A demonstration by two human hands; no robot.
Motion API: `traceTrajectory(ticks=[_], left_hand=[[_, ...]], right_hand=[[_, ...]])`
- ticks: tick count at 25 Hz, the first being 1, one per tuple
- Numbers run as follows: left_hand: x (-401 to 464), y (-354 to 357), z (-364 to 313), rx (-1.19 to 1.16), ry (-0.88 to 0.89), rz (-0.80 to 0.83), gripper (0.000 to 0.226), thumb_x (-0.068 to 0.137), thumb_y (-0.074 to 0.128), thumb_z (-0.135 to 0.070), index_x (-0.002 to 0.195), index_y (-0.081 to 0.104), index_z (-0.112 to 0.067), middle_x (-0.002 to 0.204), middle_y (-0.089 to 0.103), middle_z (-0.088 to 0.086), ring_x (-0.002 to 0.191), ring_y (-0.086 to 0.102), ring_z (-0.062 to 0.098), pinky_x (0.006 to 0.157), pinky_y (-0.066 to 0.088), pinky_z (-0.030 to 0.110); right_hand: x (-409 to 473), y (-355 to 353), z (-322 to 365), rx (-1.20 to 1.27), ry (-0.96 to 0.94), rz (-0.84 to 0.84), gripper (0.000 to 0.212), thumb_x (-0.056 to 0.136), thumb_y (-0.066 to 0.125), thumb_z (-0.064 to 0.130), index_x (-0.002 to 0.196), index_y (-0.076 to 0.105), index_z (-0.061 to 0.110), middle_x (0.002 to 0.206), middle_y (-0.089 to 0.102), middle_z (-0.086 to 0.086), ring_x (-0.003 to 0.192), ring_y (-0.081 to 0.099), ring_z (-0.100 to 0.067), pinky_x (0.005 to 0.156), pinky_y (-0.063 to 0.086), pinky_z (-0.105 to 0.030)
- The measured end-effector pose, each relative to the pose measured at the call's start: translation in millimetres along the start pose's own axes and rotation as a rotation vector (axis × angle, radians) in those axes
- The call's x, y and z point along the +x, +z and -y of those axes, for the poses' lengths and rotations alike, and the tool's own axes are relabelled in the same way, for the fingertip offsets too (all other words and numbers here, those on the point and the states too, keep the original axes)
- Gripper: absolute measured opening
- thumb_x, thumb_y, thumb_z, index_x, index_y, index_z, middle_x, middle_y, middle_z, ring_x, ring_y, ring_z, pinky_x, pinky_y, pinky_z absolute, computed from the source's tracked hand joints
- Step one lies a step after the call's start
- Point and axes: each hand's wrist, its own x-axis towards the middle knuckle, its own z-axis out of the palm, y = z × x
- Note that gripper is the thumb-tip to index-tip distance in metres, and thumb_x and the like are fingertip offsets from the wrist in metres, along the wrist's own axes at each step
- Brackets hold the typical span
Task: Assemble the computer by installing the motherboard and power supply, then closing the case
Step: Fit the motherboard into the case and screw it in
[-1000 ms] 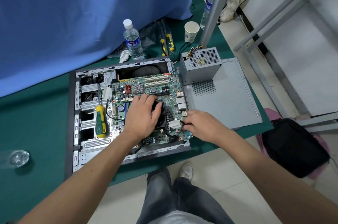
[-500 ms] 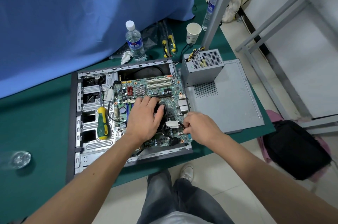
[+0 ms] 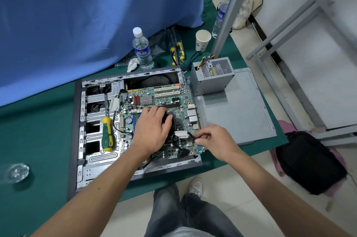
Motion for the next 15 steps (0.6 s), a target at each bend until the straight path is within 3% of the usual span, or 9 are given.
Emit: traceTrajectory(ticks=[6, 10, 13, 15], left_hand=[[-0.8, -0.1, -0.8, -0.003, 0.004, 0.006, 0.05, 0.101, 0.028, -0.048, 0.121, 0.059, -0.014, 0.109, 0.06, 0.001, 0.1, 0.043, 0.019, 0.086, 0.04, 0.036], [1.2, 0.1, 0.8, -0.006, 0.007, 0.001, 0.051, 0.101, 0.028, -0.048, 0.121, 0.06, -0.013, 0.11, 0.06, 0.002, 0.1, 0.043, 0.02, 0.086, 0.04, 0.036], [0.0, 1.1, 0.9, -0.004, 0.009, -0.005, 0.051, 0.101, 0.028, -0.048, 0.119, 0.06, -0.013, 0.108, 0.06, 0.002, 0.099, 0.042, 0.019, 0.086, 0.038, 0.036], [0.5, 1.3, 1.5, -0.011, 0.009, 0.002, 0.051, 0.101, 0.027, -0.048, 0.119, 0.06, -0.012, 0.108, 0.06, 0.002, 0.099, 0.043, 0.02, 0.087, 0.038, 0.036]], right_hand=[[2.5, 9.8, 7.7, -0.354, -0.112, 0.015, 0.011, 0.091, 0.069, 0.026, 0.095, 0.072, 0.016, 0.093, 0.054, 0.006, 0.084, 0.056, -0.016, 0.077, 0.046, -0.03], [6.3, 6.2, 11.6, -0.364, -0.122, 0.049, 0.007, 0.089, 0.072, 0.023, 0.09, 0.07, 0.016, 0.094, 0.058, 0.005, 0.083, 0.058, -0.014, 0.076, 0.047, -0.029], [10.2, 2.8, 15.0, -0.257, -0.117, 0.071, 0.013, 0.084, 0.077, 0.027, 0.091, 0.071, 0.017, 0.084, 0.058, 0.01, 0.075, 0.057, -0.009, 0.071, 0.045, -0.025], [12.7, 4.0, 15.0, -0.275, -0.13, 0.058, 0.011, 0.086, 0.075, 0.024, 0.086, 0.068, 0.016, 0.087, 0.055, 0.009, 0.079, 0.056, -0.01, 0.077, 0.048, -0.028]])
